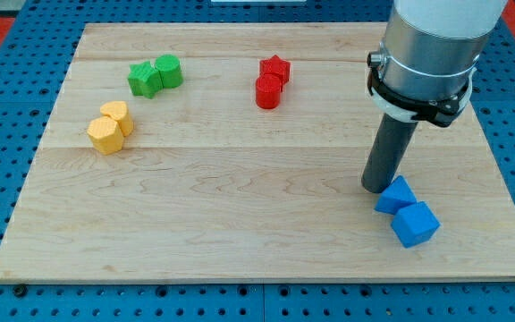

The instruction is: Separate yellow hexagon from yellow heart

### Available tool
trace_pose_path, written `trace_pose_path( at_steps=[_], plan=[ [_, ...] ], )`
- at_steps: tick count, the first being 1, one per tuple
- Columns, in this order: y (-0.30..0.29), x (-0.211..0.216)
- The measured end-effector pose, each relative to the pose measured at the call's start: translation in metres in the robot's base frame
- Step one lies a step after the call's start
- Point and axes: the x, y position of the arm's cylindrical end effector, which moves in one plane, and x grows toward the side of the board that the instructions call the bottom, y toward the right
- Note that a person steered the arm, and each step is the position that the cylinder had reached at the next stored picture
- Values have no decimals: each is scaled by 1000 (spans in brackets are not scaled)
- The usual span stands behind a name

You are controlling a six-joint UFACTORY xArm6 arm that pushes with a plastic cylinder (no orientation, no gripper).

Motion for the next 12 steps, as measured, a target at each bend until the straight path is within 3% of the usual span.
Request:
trace_pose_path(
  at_steps=[3,4,5,6,7,8,9,10,11,12],
  plan=[
    [33,-52],
    [33,-52],
    [16,-79],
    [-49,-67],
    [-73,-32],
    [-139,6],
    [-230,12],
    [-335,4],
    [-370,-38],
    [-338,-66]
  ],
)
